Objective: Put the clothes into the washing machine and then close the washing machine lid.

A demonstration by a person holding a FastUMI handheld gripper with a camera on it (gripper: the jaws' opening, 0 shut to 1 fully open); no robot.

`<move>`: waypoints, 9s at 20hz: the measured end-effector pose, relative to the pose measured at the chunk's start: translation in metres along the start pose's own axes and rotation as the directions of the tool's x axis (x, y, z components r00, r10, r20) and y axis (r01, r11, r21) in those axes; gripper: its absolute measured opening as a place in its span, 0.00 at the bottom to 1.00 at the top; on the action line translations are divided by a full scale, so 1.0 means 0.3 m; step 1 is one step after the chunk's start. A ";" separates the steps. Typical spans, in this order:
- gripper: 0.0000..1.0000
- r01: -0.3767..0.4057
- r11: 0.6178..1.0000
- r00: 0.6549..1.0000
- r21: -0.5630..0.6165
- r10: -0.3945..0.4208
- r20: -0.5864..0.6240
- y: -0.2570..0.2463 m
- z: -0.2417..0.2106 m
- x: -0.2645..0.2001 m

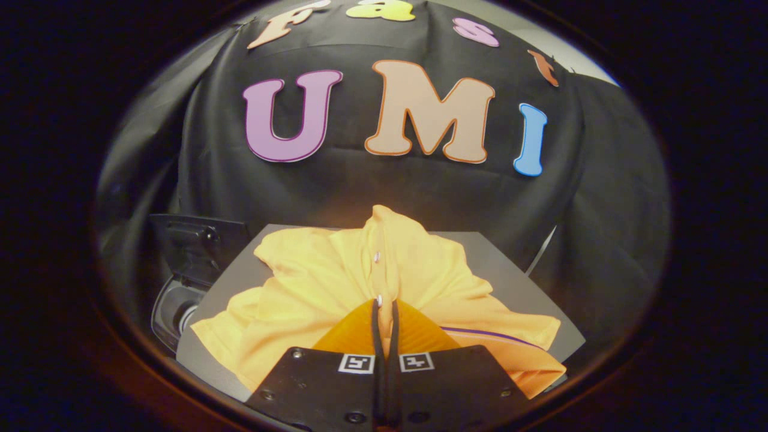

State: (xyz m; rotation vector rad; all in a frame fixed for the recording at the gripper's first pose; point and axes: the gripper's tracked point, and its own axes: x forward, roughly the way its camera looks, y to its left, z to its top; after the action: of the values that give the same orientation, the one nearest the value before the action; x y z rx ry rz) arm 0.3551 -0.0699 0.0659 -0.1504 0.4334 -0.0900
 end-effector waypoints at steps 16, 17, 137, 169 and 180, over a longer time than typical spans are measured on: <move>0.00 -0.081 0.997 0.942 0.007 0.074 0.327 0.265 0.432 -0.304; 0.00 -0.114 0.993 0.937 0.005 0.106 0.332 0.326 0.448 -0.317; 0.98 -0.079 0.992 0.911 0.101 0.030 0.412 1.313 0.334 0.426; 0.97 -0.092 0.990 0.835 0.108 0.018 0.550 1.280 0.153 0.119; 0.98 -0.111 0.989 0.821 0.098 0.036 0.569 1.267 0.126 0.102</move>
State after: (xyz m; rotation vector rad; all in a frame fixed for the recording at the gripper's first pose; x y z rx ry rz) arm 0.4197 0.3055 0.0248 -0.0288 -0.1680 0.0071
